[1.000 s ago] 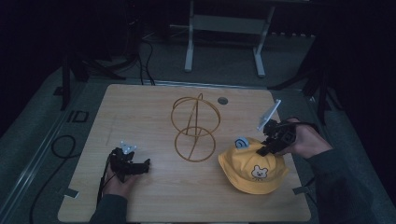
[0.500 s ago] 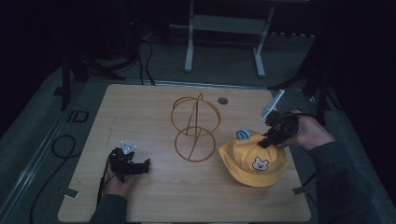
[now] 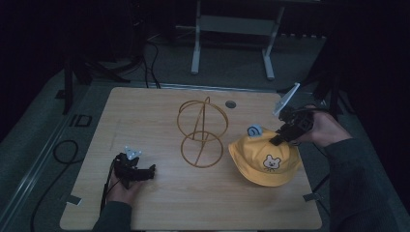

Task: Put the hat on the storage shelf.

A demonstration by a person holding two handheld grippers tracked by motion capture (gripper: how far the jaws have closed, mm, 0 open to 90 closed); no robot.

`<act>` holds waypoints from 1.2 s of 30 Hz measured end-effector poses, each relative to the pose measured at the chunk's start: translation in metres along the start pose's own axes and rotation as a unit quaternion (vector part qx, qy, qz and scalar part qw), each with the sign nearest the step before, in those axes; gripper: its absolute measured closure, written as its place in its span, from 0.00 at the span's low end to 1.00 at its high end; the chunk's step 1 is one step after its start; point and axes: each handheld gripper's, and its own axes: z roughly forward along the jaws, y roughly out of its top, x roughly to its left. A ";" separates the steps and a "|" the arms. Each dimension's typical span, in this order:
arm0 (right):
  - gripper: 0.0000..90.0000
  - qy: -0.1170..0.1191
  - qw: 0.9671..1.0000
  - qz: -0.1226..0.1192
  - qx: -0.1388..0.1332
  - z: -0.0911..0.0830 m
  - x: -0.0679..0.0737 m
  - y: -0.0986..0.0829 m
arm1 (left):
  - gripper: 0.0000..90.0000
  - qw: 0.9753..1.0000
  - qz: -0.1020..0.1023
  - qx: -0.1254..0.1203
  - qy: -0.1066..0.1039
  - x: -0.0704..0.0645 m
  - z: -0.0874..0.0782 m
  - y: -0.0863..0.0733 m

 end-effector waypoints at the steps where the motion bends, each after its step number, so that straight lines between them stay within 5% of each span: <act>1: 0.85 0.000 1.000 0.000 -0.002 -0.001 0.000 0.000 | 0.01 1.000 0.000 0.000 0.000 0.000 0.000 0.000; 16: 0.85 0.002 0.999 -0.005 -0.039 -0.025 -0.003 0.007 | 0.01 1.000 0.001 0.001 0.000 0.000 0.000 0.000; 36: 0.85 -0.006 0.999 -0.017 -0.040 -0.051 -0.002 0.022 | 0.01 1.000 0.000 0.000 0.000 0.000 0.000 0.000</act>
